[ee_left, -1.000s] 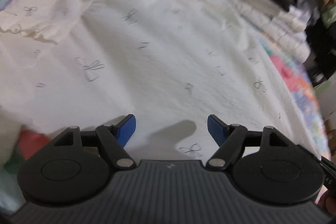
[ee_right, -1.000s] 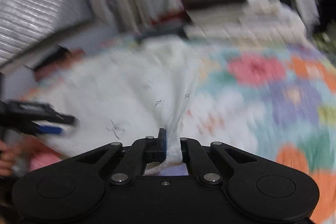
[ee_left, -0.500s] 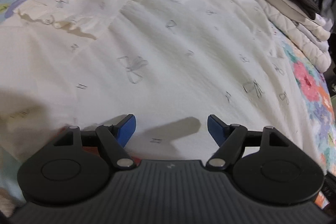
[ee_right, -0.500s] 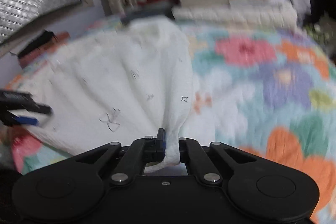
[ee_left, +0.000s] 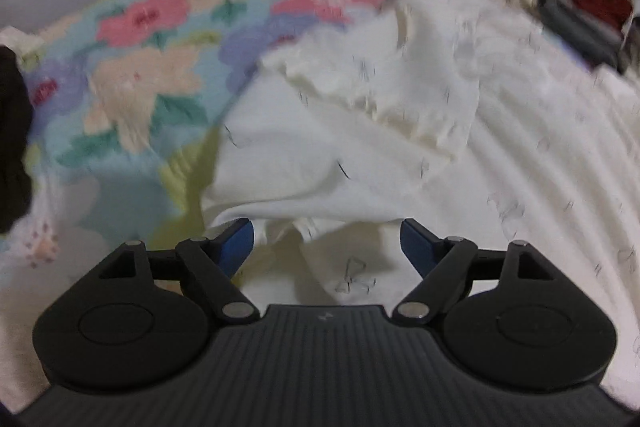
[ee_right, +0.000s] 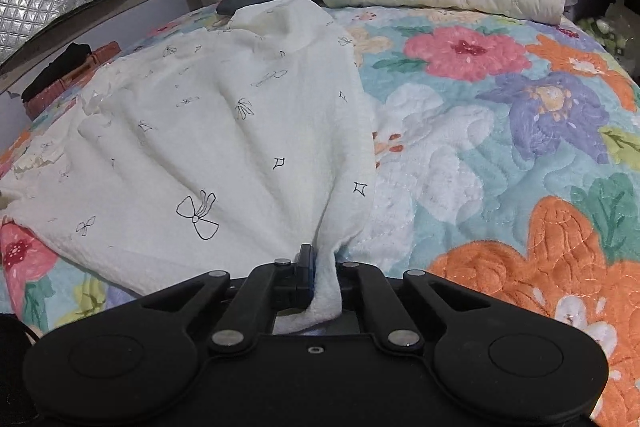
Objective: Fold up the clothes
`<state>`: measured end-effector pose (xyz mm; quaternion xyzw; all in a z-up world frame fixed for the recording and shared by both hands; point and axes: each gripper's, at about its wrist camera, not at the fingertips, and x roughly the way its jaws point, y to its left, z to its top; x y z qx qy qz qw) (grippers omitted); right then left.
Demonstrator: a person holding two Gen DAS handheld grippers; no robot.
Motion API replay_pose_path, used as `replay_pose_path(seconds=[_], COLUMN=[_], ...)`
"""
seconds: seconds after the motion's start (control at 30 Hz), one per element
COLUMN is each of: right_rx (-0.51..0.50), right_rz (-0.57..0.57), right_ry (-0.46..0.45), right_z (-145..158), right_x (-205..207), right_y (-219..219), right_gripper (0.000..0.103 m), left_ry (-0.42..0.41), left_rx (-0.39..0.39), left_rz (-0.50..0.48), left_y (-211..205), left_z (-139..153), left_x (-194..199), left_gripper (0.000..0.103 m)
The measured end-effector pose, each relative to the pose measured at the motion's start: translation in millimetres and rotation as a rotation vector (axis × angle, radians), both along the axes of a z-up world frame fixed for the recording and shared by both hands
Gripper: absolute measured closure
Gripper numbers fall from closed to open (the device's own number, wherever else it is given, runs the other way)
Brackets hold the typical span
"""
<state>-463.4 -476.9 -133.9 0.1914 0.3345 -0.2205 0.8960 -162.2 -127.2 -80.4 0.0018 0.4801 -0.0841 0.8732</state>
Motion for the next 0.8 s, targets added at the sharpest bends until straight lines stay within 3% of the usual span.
replay_pose_path(seconds=[0.1, 0.13, 0.17, 0.2, 0.23, 0.27, 0.3, 0.37, 0.43, 0.5, 0.53, 0.63, 0.7, 0.73, 0.77, 0.8], right_rx=[0.007, 0.01, 0.011, 0.004, -0.002, -0.007, -0.012, -0.006, 0.048, 0.031, -0.001, -0.011, 0.003, 0.001, -0.006, -0.016], right_rz=[-0.003, -0.003, 0.001, 0.012, 0.027, 0.044, 0.06, 0.065, 0.099, 0.123, 0.136, 0.144, 0.126, 0.119, 0.113, 0.107], right_ry=[-0.011, -0.013, -0.013, -0.01, -0.018, -0.031, -0.044, -0.093, -0.17, -0.168, -0.135, -0.066, -0.048, -0.038, -0.028, -0.019], right_z=[-1.1, -2.4, -3.5, -3.7, -2.3, -0.2, 1.8, 10.0, 20.1, 25.9, 24.8, 10.4, 5.6, 4.8, 5.4, 7.7], right_x=[-3.3, -3.4, -2.9, -1.7, -1.4, -1.6, -1.8, -5.8, -12.4, -12.3, -9.3, -2.9, -3.4, -3.9, -4.2, -4.6], right_y=[-1.2, -2.0, -2.3, -1.4, -0.1, 1.3, 2.6, 1.8, 0.2, 6.4, 11.0, 16.3, 16.1, 15.3, 13.6, 11.4], right_gripper=[0.094, 0.093, 0.093, 0.096, 0.099, 0.099, 0.1, 0.101, 0.102, 0.101, 0.101, 0.101, 0.101, 0.101, 0.101, 0.101], left_ry=[0.017, 0.012, 0.004, -0.011, -0.039, -0.074, -0.138, -0.314, -0.426, -0.413, -0.368, -0.201, -0.173, -0.182, -0.192, -0.199], left_rx=[-0.019, -0.052, -0.083, -0.089, -0.09, -0.097, -0.108, -0.095, -0.04, 0.008, 0.014, -0.046, -0.064, -0.072, -0.084, -0.093], left_rz=[0.018, 0.047, 0.076, 0.089, 0.089, 0.09, 0.103, 0.169, 0.202, 0.193, 0.183, 0.155, 0.158, 0.159, 0.156, 0.148], left_y=[-3.1, 0.0, 5.3, 9.2, 12.1, 15.7, 21.8, 36.4, 45.0, 48.0, 49.5, 53.4, 54.0, 53.7, 53.1, 53.1], left_z=[-12.5, -15.3, -16.0, -14.3, -9.7, -4.0, 5.9, 32.5, 56.1, 61.5, 57.7, 39.4, 37.6, 40.1, 43.5, 46.2], left_x=[5.1, 6.9, 8.2, 8.1, 6.5, 4.4, -0.8, -18.7, -30.5, -29.9, -27.5, -18.4, -17.5, -19.9, -20.9, -21.1], left_gripper=[0.023, 0.031, 0.054, 0.067, 0.088, 0.1, 0.101, 0.101, 0.101, 0.102, 0.1, 0.099, 0.094, 0.081, 0.06, 0.053])
